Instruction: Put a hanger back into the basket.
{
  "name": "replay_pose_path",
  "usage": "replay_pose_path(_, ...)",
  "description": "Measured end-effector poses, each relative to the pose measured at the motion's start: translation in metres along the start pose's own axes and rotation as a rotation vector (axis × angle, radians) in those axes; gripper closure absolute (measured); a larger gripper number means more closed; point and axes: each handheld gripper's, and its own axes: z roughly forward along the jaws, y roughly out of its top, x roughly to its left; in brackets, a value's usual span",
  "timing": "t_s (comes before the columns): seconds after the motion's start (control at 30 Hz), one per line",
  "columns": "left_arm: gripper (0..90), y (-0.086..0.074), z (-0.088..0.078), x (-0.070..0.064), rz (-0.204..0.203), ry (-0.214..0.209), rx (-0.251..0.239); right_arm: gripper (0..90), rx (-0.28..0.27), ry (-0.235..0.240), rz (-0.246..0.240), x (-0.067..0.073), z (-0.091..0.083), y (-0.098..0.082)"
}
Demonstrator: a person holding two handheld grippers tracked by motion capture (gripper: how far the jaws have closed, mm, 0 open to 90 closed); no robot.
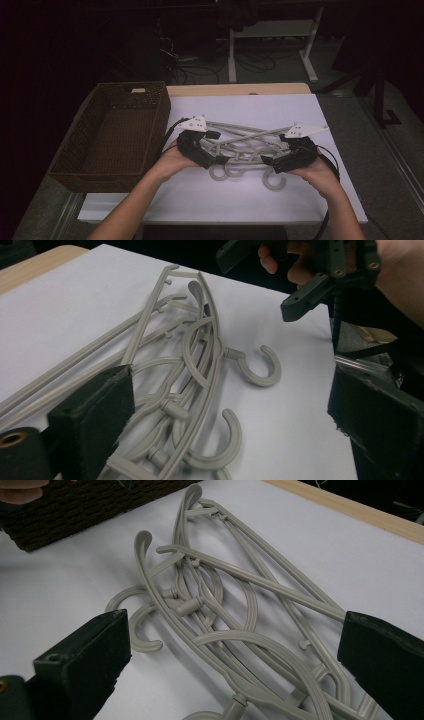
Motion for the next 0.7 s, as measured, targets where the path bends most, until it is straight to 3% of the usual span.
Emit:
replay_pose_path(0.1, 9.6, -0.001, 0.006, 0.003, 0.007, -0.008, 0.001, 0.4, 0.001, -0.001, 0.000, 0.000, 0.000, 0.000)
replay_pose_path(0.23, 24.4, -0.003, 0.017, 0.007, 0.018, -0.022, 0.013, 0.4, 0.000, -0.005, 0.007, -0.002, -0.001, -0.001)
replay_pose_path(0.37, 33.2, -0.006, 0.028, 0.010, 0.017, -0.029, 0.040, 0.4, -0.003, -0.005, 0.008, -0.002, -0.002, -0.002)
replay_pose_path(0.7, 48.6, -0.010, 0.058, 0.014, 0.043, -0.030, 0.114, 0.4, -0.011, -0.007, 0.021, -0.005, -0.004, -0.003)
